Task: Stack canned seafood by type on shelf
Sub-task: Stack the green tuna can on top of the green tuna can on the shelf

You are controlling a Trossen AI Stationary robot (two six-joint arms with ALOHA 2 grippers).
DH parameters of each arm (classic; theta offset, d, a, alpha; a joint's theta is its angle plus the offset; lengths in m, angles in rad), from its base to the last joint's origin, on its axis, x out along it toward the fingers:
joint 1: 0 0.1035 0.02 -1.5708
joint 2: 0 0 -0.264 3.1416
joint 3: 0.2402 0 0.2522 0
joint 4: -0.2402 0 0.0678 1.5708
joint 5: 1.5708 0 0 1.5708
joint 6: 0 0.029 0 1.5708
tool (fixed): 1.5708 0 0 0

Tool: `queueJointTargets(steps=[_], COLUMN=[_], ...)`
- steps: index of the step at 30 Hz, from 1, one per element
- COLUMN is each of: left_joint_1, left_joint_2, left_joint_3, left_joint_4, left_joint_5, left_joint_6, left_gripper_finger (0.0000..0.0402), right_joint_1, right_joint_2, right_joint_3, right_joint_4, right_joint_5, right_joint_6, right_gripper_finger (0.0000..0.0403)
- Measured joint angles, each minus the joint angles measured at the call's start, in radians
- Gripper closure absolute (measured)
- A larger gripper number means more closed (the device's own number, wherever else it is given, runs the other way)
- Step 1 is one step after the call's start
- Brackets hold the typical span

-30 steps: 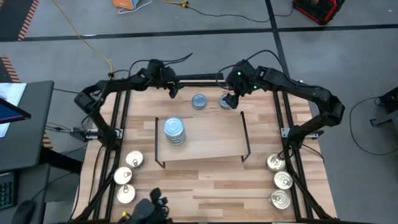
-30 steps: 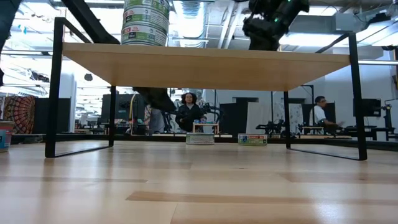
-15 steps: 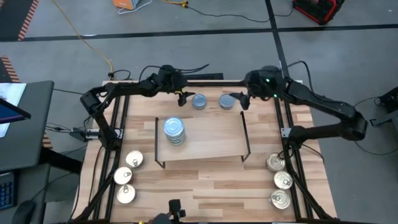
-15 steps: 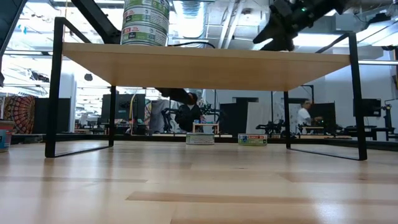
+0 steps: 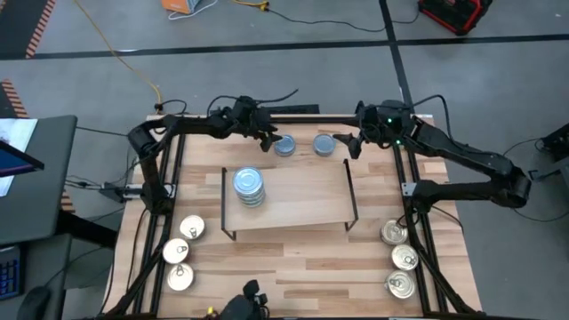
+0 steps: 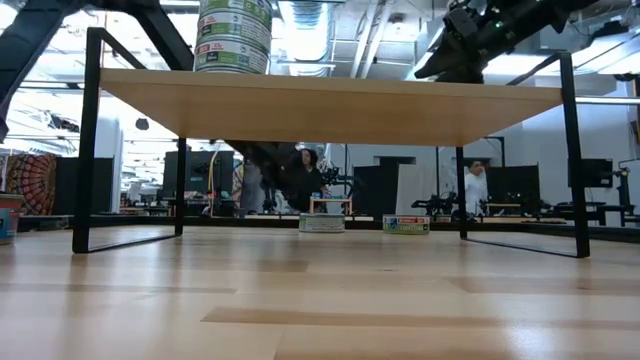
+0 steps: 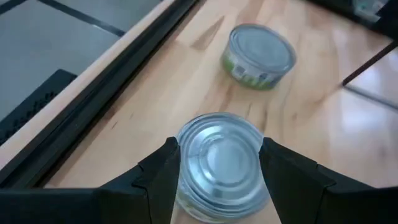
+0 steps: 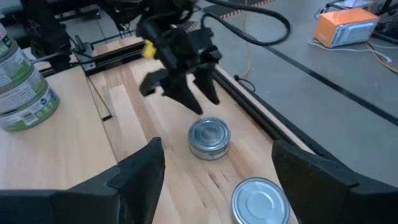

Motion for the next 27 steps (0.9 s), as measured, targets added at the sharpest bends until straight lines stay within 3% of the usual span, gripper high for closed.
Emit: queueJointTargets(steps=[9, 13, 19, 27], left_joint_1=[-0.006, -0.014, -0.018, 0.003], left_joint_2=[0.072, 0.070, 0.044, -0.044], left_joint_3=[0.038, 0.035, 0.034, 0.034], left_joint_4=[-0.005, -0.048, -0.116, -0.220], left_joint_5=[-0.003, 0.003, -0.006, -0.017], left_joint_6=[0.086, 0.150, 0.225, 0.339], left_gripper_finger=[0.0191, 0.0191, 0.0191, 0.0191], right_joint_1=[0.003, -0.018, -0.089, -0.110], right_joint_2=[0.093, 0.234, 0.485, 0.750], right_joint_3=[0.000, 0.000, 0.000, 0.000], right_joint_4=[0.029, 0.097, 0.286, 0.530], right_joint_5=[0.000, -0.016, -0.219, -0.235], right_joint_6=[-0.018, -0.060, -0.099, -0.140], right_gripper_finger=[0.0085, 0.0085, 0.0085, 0.0085])
